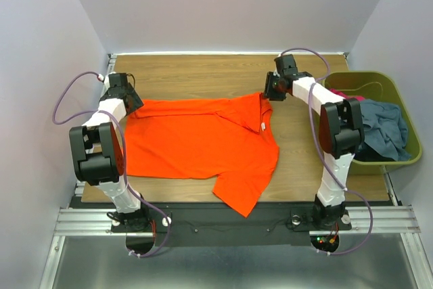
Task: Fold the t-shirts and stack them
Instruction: Fold the tshirt
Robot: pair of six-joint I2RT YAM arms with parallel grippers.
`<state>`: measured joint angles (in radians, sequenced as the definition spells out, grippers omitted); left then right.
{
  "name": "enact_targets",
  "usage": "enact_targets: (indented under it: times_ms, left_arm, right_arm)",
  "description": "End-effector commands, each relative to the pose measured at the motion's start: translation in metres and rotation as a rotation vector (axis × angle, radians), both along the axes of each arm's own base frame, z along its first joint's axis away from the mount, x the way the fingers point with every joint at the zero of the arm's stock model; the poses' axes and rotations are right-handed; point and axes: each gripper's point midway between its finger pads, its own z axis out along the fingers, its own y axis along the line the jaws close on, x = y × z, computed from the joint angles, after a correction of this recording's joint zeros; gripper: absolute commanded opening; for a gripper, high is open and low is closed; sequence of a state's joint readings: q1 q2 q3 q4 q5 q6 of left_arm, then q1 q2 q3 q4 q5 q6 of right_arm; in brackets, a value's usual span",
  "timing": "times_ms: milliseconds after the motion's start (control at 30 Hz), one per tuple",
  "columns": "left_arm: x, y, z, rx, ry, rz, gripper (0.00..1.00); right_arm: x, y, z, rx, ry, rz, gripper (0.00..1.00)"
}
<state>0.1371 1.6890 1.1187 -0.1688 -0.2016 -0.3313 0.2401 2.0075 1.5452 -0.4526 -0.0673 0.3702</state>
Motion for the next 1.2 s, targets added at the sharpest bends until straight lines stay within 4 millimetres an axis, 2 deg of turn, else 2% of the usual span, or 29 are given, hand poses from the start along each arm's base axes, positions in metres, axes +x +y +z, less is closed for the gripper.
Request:
enact_targets:
  times_ms: [0,200,467,600,800,833,867,1000,1167]
  left_arm:
    - [0.006,0.007,0.004,0.046,-0.011,0.010,0.79]
    - [0.013,0.013,-0.005,0.060,0.007,0.028,0.79]
    - [0.019,0.014,-0.024,0.050,0.045,0.029,0.79]
    - [0.020,0.016,-0.028,0.051,0.053,0.033,0.76]
    - [0.018,0.020,-0.033,0.053,0.067,0.043,0.67]
    - [0.018,0.020,-0.033,0.054,0.068,0.045,0.66]
    - [0.018,0.020,-0.034,0.055,0.071,0.045,0.64]
    - [0.016,0.022,-0.035,0.052,0.073,0.051,0.59]
    - [0.015,0.022,-0.036,0.047,0.071,0.054,0.58]
  right_arm:
    - [0.033,0.023,0.026,0.100,-0.101,0.014,0.43]
    - [0.038,0.041,0.014,0.185,-0.073,0.047,0.47]
    - [0.044,0.042,-0.001,0.182,-0.059,0.031,0.47]
    - [0.044,0.042,-0.007,0.183,-0.050,0.029,0.47]
    - [0.044,0.041,-0.014,0.184,-0.038,0.021,0.33]
    - [0.043,0.042,-0.014,0.188,-0.036,0.020,0.27]
    - [0.043,0.041,-0.012,0.189,-0.039,0.020,0.19]
    - [0.038,0.039,0.004,0.195,-0.059,0.012,0.07]
    - [0.026,0.029,0.015,0.205,-0.059,-0.027,0.03]
